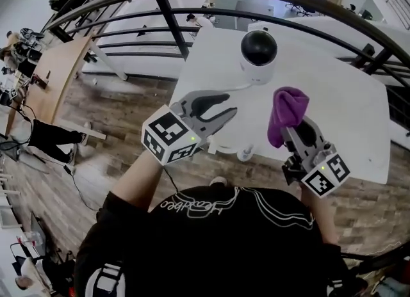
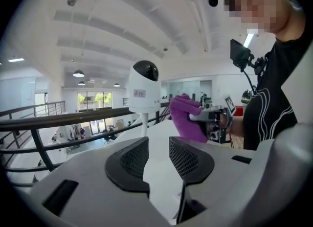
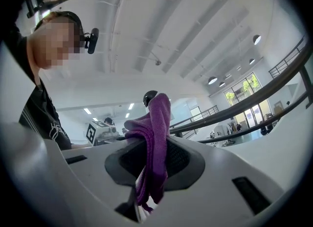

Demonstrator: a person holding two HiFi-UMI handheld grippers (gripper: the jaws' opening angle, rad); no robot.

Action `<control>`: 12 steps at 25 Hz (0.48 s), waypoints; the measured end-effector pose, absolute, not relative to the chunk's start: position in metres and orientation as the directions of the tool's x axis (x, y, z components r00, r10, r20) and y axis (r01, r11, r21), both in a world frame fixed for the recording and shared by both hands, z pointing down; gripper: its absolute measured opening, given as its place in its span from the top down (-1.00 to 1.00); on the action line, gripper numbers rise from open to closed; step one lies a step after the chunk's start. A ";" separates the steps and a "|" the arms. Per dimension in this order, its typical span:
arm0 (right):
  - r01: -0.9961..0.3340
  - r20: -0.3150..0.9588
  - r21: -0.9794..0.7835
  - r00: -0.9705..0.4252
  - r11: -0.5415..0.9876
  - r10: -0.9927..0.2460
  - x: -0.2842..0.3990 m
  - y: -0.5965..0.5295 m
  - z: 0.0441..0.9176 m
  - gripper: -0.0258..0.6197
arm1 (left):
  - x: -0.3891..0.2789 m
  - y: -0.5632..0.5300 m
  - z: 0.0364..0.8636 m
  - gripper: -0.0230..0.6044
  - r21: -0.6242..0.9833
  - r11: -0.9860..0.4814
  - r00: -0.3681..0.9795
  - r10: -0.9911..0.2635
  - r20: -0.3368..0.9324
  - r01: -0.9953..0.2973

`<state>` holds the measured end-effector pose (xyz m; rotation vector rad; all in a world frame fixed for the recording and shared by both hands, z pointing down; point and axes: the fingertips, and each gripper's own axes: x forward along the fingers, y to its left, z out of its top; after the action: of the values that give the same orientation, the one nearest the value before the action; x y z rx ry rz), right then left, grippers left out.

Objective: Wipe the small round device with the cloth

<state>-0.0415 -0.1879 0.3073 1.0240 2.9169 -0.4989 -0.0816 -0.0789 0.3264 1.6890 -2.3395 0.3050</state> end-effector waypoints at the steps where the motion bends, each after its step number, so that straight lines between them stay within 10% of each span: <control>1: 0.600 -0.114 -0.295 -0.795 0.744 0.596 -0.045 -0.188 0.309 0.72 | -0.089 -0.080 0.330 0.54 -0.043 0.291 -0.289 -0.901 0.325 -0.956; 12: 0.493 -0.061 -0.304 -0.864 0.815 0.500 -0.059 -0.185 0.316 0.72 | -0.145 -0.096 0.378 0.54 -0.169 0.028 -0.111 -0.854 0.509 -0.985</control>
<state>-0.0594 -0.1846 0.3156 0.8245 3.0139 -0.4955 -0.1451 -0.0961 0.3775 1.8922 -2.0407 0.7091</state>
